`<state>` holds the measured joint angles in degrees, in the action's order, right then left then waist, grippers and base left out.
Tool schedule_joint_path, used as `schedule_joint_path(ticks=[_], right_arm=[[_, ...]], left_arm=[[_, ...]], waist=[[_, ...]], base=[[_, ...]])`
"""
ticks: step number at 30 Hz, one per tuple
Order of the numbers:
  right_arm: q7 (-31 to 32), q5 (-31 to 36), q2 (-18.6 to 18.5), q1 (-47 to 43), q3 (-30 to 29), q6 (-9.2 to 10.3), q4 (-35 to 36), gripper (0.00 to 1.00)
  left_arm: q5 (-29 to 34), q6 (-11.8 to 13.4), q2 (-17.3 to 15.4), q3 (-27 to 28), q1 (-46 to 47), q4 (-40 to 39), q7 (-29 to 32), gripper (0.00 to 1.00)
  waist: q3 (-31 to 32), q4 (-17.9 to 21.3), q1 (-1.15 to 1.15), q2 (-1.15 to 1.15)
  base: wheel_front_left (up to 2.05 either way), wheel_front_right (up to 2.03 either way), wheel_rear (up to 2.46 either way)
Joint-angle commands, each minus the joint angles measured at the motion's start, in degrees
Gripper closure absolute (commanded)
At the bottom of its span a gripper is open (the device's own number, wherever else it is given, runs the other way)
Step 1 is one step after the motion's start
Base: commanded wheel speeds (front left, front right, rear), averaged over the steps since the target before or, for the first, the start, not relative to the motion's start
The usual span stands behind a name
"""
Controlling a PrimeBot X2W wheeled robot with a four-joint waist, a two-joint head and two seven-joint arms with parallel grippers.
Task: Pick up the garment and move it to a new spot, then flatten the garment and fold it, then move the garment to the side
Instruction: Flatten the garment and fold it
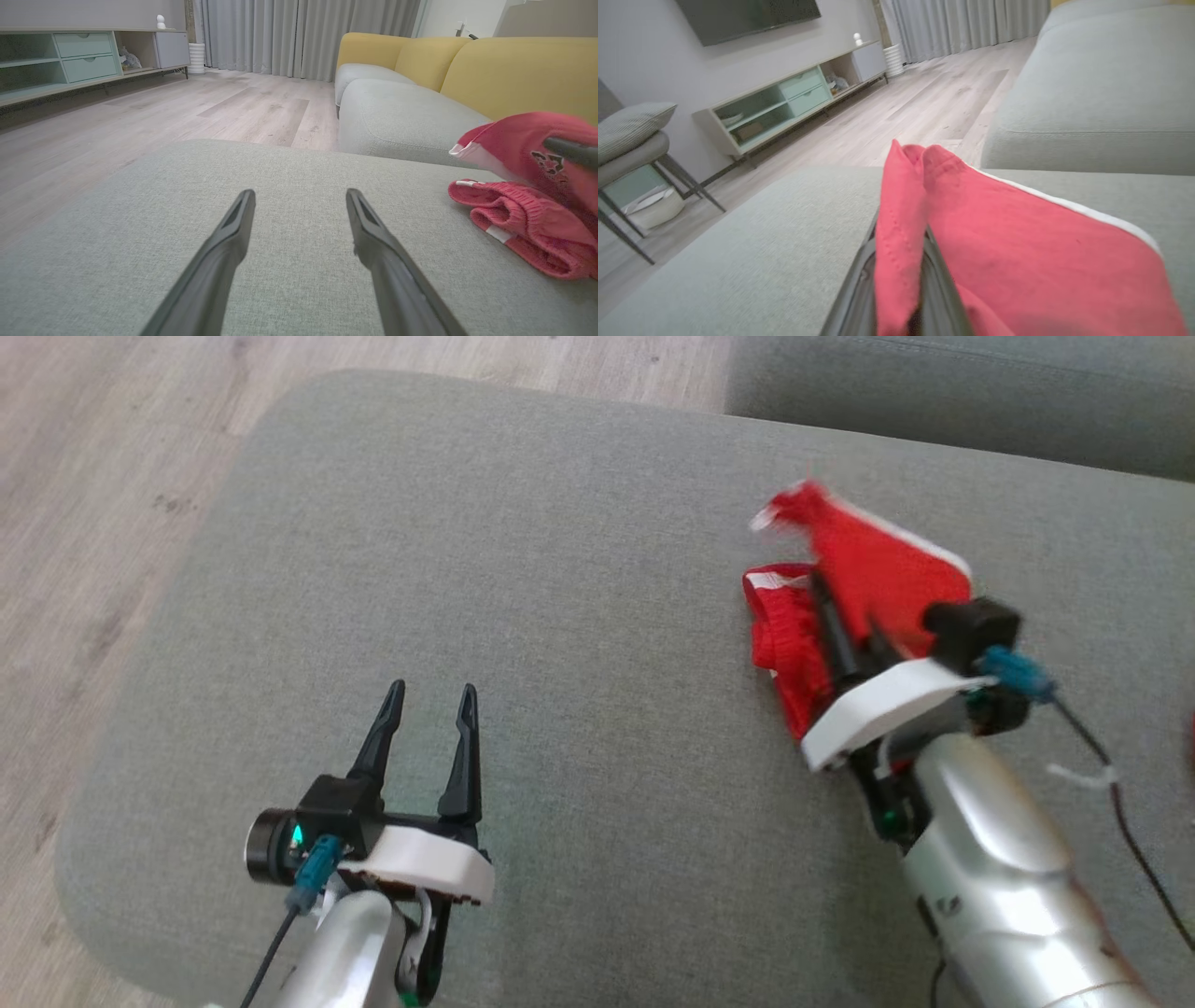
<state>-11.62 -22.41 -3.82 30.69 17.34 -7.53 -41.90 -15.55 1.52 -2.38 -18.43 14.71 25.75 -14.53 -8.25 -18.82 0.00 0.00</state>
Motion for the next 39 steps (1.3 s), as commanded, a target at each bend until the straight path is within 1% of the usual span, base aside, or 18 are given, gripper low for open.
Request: schedule_joint_path(ticks=[1, 4, 5, 8, 10, 11, 12, 14, 16, 21, 25, 26, 29, 32, 34, 37, 39], right_arm=[[-0.5, -0.2, 0.9, 1.3, 2.8, 0.04, 1.1, 1.0], [-0.2, 0.6, 0.9, 0.8, 6.8, 0.04, -0.6, 1.0], [-0.2, 0.6, 0.9, 0.8, 6.8, 0.04, -0.6, 1.0], [0.3, 1.4, 0.9, 0.4, 10.7, 0.04, -2.6, 1.0], [1.9, 2.4, 0.4, 0.3, 14.5, 0.04, -4.3, 1.0], [1.9, 3.1, -0.1, 0.5, 16.3, 0.04, -4.7, 0.55], [1.6, 2.9, -0.2, 0.5, 17.2, 0.04, -5.1, 0.0], [0.9, 2.7, -0.5, 0.9, 18.6, 0.04, -5.6, 0.0], [-0.4, 2.8, -0.9, 1.3, 18.6, 0.04, -5.9, 0.0], [-2.8, 1.4, -0.9, 1.4, 14.3, 0.04, -4.0, 0.0], [-3.3, 1.6, -2.0, -0.4, 8.2, 0.04, 0.4, 0.0], [-3.3, 2.6, -2.5, -2.3, 5.0, 0.04, 4.1, 0.0], [-3.4, 6.3, -3.3, -6.2, -1.3, 0.04, 10.1, 0.0], [-3.4, 10.1, -2.1, -11.0, -9.1, 0.04, 15.8, 0.0], [-3.4, 11.9, -0.8, -14.3, -13.0, 0.04, 20.5, 0.0], [-3.4, 14.1, 0.4, -19.3, -16.4, 0.04, 25.7, 0.0], [-3.4, 15.1, 0.7, -21.9, -16.9, 0.04, 27.1, 0.0]], left_arm=[[0.1, 0.2, -0.5, 2.0, 0.6, -1.5, -0.5, 0.0], [0.2, 0.3, -0.5, 2.1, 0.5, -1.6, -0.5, 0.0], [0.2, 0.3, -0.5, 2.1, 0.5, -1.6, -0.5, 0.0], [0.2, 0.3, -0.5, 2.2, 0.5, -1.6, -0.5, 0.0], [0.3, 0.3, -0.5, 2.1, 0.6, -1.6, -0.5, 0.0], [0.3, 0.3, -0.5, 2.0, 0.6, -1.5, -0.5, 0.0], [0.3, 0.3, -0.5, 2.0, 0.7, -1.5, -0.5, 0.0], [0.5, 0.2, -0.5, 2.0, 0.8, -1.5, -0.5, 0.0], [0.8, 0.1, -0.5, 2.1, 1.0, -1.4, -0.5, 0.0], [1.4, -0.2, -0.5, 3.3, 1.4, -2.2, -0.5, 0.0], [1.9, -0.5, -0.5, 4.1, 1.3, -3.2, -0.5, 0.0], [2.1, -0.6, -0.5, 4.7, 1.1, -3.6, -0.5, 0.0], [2.4, -0.6, -0.5, 5.3, 0.7, -4.2, -0.5, 0.0], [2.5, -0.5, -0.5, 6.0, 0.2, -4.9, -0.5, 0.0], [2.4, -0.4, -0.5, 6.5, -0.4, -5.4, -0.5, 0.0], [2.4, -0.2, -0.5, 7.1, -1.2, -6.3, -0.5, 0.0], [2.2, 0.0, -0.5, 7.4, -1.7, -7.0, -0.5, 0.0]], waist=[[0.0, -0.1, 0.0, 0.0], [0.1, 0.0, 0.0, 0.0], [0.1, 0.0, 0.0, 0.0], [0.1, 0.5, 0.0, 0.0], [0.1, 0.9, 0.0, 0.0], [0.1, 1.2, 0.0, 0.0], [0.1, 1.6, 0.0, 0.0], [0.2, 2.5, 0.0, 0.0], [0.4, 3.5, 0.0, 0.0], [1.4, 6.5, 0.0, 0.0], [2.2, 9.1, 0.0, 0.0], [2.6, 10.3, 0.0, 0.0], [2.9, 11.9, 0.0, 0.0], [3.3, 13.4, 0.0, 0.0], [3.4, 14.3, 0.0, 0.0], [3.3, 15.5, 0.0, 0.0], [3.2, 15.9, 0.0, 0.0]], base=[[0.0, 0.0, 0.0], [0.0, 0.0, 0.0], [0.0, 0.0, 0.0], [0.0, 0.0, 0.0], [0.0, 0.0, 0.0], [0.0, 0.0, 0.0], [0.0, 0.0, 0.0], [0.0, 0.0, 0.0], [0.0, 0.0, 0.0], [0.0, 0.0, 0.0], [0.0, 0.0, 0.0], [0.0, 0.0, 0.0], [0.0, 0.0, 0.0], [0.0, 0.0, 0.0], [0.0, 0.0, 0.0], [0.0, 0.0, 0.0], [0.0, 0.0, 0.0]])
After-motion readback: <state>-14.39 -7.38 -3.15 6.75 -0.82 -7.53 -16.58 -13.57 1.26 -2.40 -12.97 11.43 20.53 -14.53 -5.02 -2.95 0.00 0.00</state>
